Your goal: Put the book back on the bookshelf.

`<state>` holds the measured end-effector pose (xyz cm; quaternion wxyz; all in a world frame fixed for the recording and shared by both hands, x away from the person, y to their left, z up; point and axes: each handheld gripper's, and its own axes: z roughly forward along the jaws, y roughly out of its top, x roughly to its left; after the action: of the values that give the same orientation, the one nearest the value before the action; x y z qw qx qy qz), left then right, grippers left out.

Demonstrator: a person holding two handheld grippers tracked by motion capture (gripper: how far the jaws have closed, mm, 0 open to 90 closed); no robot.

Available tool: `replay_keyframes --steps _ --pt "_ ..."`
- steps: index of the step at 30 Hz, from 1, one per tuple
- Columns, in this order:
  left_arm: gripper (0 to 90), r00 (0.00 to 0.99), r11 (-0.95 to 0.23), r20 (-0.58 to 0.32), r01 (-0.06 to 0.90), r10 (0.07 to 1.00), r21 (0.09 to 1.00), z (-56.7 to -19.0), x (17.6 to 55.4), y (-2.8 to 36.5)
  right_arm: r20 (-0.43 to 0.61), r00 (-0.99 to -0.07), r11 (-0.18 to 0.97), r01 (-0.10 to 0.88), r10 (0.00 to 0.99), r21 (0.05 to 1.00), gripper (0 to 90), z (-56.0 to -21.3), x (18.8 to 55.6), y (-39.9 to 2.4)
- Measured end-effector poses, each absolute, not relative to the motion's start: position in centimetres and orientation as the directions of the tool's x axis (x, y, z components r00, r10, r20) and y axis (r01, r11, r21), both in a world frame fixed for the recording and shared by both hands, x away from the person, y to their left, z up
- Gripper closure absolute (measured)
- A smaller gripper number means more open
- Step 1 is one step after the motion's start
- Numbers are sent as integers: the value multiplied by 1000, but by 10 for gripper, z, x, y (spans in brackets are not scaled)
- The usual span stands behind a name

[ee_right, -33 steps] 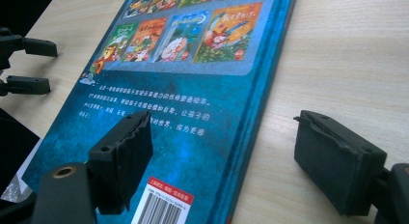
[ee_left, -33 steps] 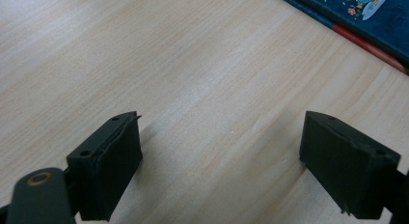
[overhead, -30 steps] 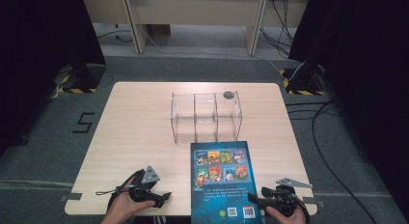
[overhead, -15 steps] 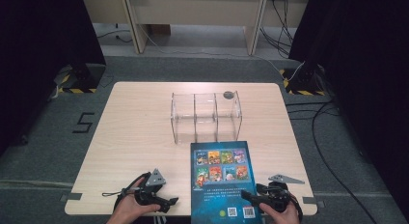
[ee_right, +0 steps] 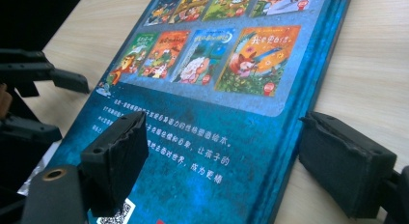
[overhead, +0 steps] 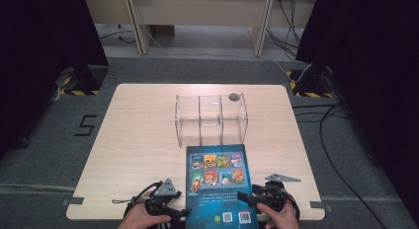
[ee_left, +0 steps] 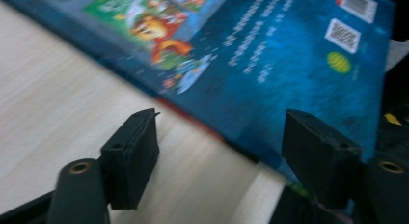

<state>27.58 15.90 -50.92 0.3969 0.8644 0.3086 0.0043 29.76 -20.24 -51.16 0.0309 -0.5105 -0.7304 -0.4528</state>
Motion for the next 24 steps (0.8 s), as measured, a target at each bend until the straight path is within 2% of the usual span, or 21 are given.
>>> replay_keyframes --steps 1,5,8,11,21,24 --pt "311 807 -497 -232 532 543 686 -509 273 158 536 -469 46 781 702 623 174 -513 299 -199" --pt "325 803 -494 -228 534 551 686 -509 272 158 543 -453 31 787 707 616 172 -512 298 -197" --pt "332 793 -486 -236 547 562 682 -508 271 158 588 -410 -20 809 698 588 200 -513 294 -201" --pt "334 793 -485 -238 547 560 682 -508 271 158 594 -410 -18 813 692 583 222 -513 290 -203" --pt "344 774 -455 -284 580 565 676 -509 275 160 635 -355 -90 825 686 558 163 -514 282 -201" --pt "350 780 -468 -262 568 568 678 -508 273 158 661 -328 -144 821 675 553 163 -516 284 -201"
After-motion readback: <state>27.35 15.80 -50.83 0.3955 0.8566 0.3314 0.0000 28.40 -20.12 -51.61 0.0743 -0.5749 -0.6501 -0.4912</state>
